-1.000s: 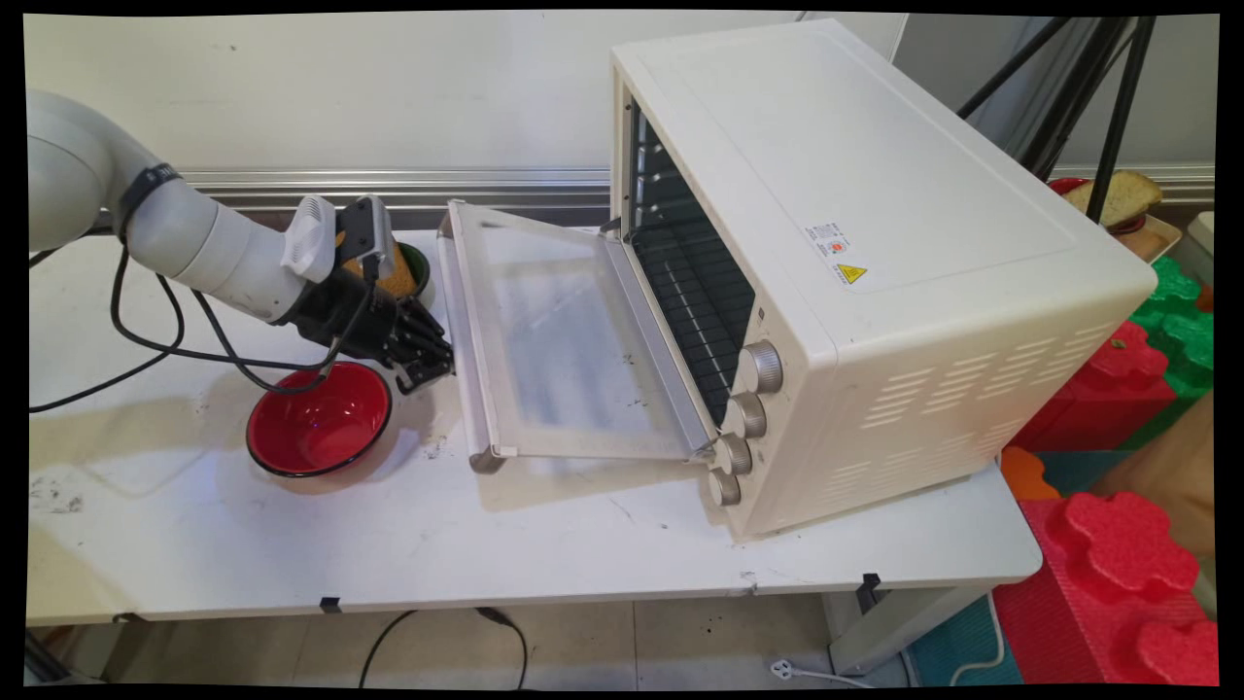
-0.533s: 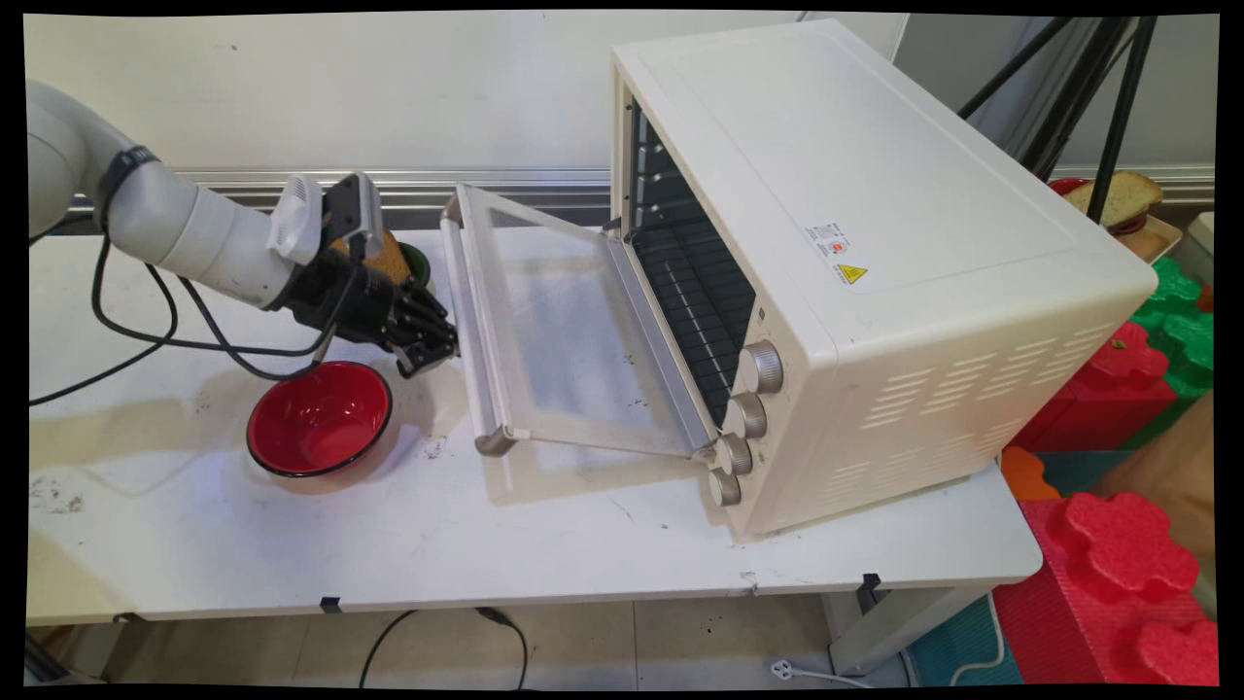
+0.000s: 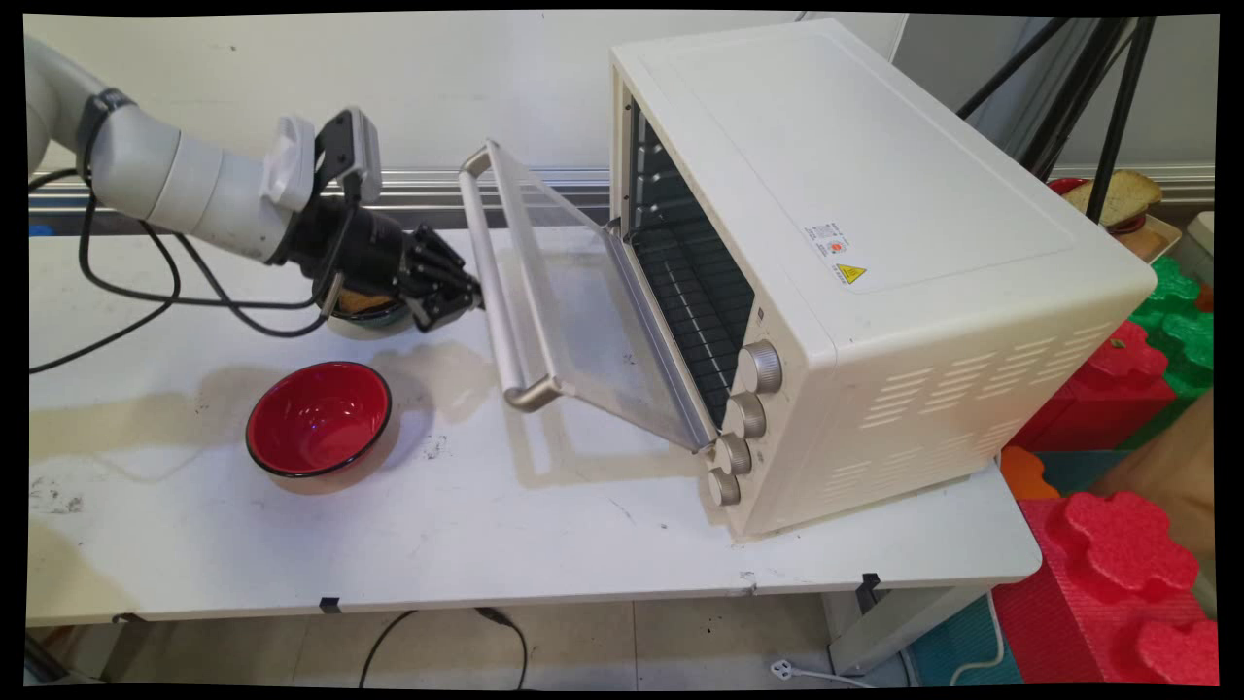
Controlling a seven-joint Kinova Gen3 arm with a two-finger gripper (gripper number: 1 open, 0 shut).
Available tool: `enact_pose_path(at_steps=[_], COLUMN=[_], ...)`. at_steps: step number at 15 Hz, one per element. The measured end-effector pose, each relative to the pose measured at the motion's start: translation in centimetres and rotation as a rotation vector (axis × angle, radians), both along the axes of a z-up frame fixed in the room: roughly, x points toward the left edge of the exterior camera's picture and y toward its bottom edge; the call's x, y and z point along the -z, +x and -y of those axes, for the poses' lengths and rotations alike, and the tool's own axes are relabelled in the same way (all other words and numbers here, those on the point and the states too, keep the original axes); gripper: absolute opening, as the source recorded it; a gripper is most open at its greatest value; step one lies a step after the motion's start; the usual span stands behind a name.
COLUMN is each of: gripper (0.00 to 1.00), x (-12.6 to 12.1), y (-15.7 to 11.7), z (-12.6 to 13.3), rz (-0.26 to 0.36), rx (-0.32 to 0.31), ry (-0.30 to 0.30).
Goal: Close the oven
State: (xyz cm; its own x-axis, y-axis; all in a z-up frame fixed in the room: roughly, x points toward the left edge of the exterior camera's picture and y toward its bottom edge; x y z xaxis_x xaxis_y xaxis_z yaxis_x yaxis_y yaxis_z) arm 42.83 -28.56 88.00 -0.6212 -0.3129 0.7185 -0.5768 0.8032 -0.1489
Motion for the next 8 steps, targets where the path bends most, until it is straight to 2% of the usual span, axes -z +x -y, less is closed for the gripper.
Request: enact_pose_path(at_steps=[8], gripper=[0.00], x=[-2.9], y=[-2.2], z=[1.6], rz=[-0.038], rx=[0.010], ry=[-0.066])
